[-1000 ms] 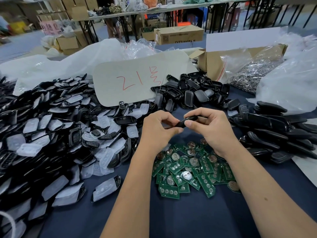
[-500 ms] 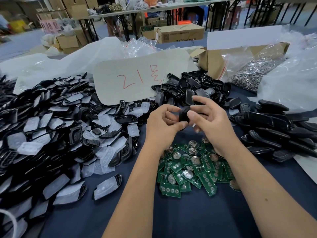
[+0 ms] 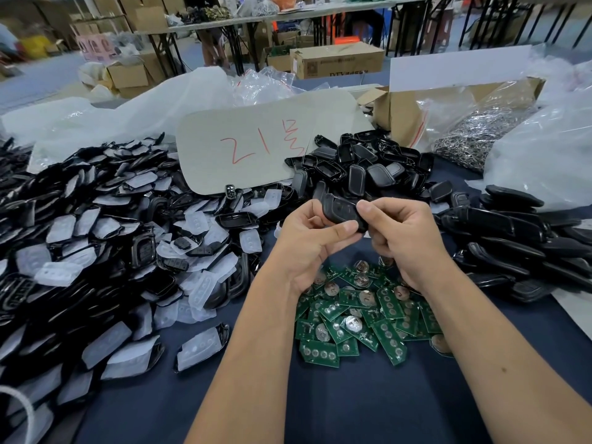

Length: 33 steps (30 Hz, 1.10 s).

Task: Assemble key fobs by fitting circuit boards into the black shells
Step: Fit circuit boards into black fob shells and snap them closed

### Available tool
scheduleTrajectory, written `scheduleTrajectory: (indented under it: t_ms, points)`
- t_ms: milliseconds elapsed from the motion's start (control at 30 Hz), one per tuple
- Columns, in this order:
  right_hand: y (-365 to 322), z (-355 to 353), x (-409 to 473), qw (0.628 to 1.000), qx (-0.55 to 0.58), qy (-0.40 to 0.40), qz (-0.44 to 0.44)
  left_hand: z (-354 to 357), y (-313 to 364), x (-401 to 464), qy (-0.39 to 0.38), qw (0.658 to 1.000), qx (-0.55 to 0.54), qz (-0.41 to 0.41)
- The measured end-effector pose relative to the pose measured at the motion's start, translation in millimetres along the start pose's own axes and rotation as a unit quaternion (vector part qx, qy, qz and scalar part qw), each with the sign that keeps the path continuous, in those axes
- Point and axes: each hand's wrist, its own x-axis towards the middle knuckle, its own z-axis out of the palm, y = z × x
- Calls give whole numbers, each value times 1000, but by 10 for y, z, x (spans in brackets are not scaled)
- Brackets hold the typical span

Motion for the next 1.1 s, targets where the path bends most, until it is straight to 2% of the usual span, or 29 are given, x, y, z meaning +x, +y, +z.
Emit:
scheduleTrajectory:
  t_ms: [400,667,867,1100]
  points:
    - [1,-28,17,1000,-21,-5,9,8,-25,-6,14,1000,6,-12]
    - [-20,14,3,996,-67,61,-13,15,-9,25,28,998,-11,-50]
    - [-15,-17,-8,999,-36,5,13,17,10,22,48,996,-36,-61]
    - [-128,-71,-1,996,-58,14,73,99,6,7,65,996,-19,-59]
